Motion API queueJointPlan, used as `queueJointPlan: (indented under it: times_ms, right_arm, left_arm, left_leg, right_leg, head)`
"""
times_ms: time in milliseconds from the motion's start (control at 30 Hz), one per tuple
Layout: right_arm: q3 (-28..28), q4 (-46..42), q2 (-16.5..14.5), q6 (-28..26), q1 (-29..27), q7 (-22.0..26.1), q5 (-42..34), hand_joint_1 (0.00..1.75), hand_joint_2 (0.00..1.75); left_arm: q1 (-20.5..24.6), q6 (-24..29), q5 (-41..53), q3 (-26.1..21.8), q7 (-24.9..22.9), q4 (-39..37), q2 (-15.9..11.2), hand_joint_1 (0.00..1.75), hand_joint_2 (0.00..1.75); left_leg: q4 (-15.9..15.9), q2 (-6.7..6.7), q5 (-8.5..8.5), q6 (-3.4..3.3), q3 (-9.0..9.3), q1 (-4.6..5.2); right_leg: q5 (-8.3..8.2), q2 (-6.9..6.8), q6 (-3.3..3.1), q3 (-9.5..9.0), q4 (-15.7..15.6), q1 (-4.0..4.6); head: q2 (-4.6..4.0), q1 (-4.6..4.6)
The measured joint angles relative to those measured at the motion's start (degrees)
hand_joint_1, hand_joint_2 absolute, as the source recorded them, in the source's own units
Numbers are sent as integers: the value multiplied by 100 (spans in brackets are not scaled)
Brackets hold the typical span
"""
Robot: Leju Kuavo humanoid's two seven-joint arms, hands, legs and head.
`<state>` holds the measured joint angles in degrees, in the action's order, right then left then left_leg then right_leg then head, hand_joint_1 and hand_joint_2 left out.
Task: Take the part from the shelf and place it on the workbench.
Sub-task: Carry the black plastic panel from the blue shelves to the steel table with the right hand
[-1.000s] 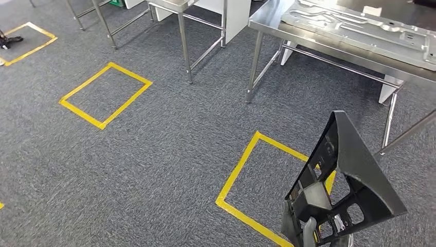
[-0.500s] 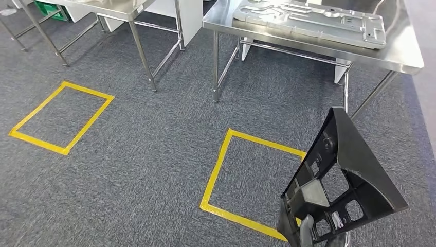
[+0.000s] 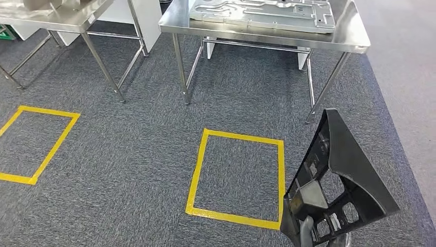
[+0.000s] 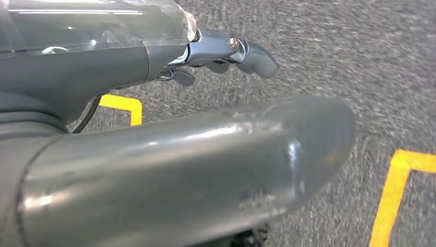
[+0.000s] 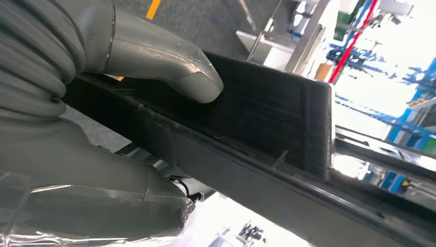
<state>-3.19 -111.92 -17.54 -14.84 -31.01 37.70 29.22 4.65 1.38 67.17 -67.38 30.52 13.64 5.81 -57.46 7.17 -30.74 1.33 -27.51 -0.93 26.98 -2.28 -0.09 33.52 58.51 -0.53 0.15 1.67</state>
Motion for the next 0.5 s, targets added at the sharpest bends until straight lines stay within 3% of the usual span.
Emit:
queueJointPlan:
  times_ms: [67, 133, 167, 200, 233, 300, 367, 433, 500]
  right_arm:
    - [4, -19, 1, 1, -3, 0, 0, 175, 175]
    - [9, -26, 1, 4, 3, 0, 0, 175, 175]
    - [10, -27, 1, 9, 3, 0, 0, 175, 175]
    - [10, -27, 1, 20, -1, 0, 0, 175, 175]
    - [10, -27, 1, 37, -3, 0, 0, 175, 175]
    - [10, -27, 1, 76, -5, 0, 4, 175, 175]
    - [10, -27, 1, 102, -1, 0, 12, 175, 175]
    - [10, -28, 0, 115, -3, -1, 23, 175, 175]
    - [9, -30, -3, 111, -18, -9, 46, 175, 175]
  left_arm:
    - [8, 1, 0, -1, 1, 0, 3, 0, 0]
    - [-15, 1, 1, -2, -3, 0, 4, 0, 0]
    - [-32, 0, 1, -2, -7, -1, 7, 0, 0]
    - [-47, 0, 2, -2, -11, -1, 11, 0, 0]
    - [-55, 0, 4, -3, -14, -2, 15, 0, 0]
    - [-57, 0, 7, -3, -16, -2, 21, 0, 0]
    - [-56, -2, 9, -5, -14, -2, 23, 0, 0]
    - [-55, -10, 10, -8, -4, -2, 30, 0, 0]
    - [-41, -28, 14, -9, 12, -2, 56, 0, 0]
  left_leg:
    - [-347, -296, -238, 41, -128, -23]
    - [-1129, -608, -622, 48, -505, -32]
    - [-1495, -658, -741, 47, -705, -32]
    - [-1701, -677, -749, 43, -841, -32]
    - [-1697, -686, -634, 34, -886, -31]
    - [-1079, -793, -151, -7, -695, -32]
    - [-395, -1106, 159, -64, -453, -41]
    - [-171, -1262, 174, -112, -379, -24]
    - [-100, -1143, 185, -174, -332, -21]
  right_leg:
    - [-26, 138, -77, -29, -47, -31]
    - [-21, 279, -125, -38, -50, -19]
    - [-15, 364, -140, -42, -45, -8]
    - [-9, 454, -147, -49, -39, 1]
    - [-2, 547, -149, -58, -29, 8]
    - [20, 727, -135, -78, 2, 13]
    - [46, 882, -91, -69, 44, 16]
    - [52, 1014, -14, -35, 57, -7]
    - [57, 1072, 72, -22, 38, -27]
  head:
    - [0, -33]
    - [0, -61]
    - [0, -62]
    - [0, -62]
    - [0, -62]
    - [0, -64]
    - [1, -65]
    - [1, -75]
    - [1, -86]
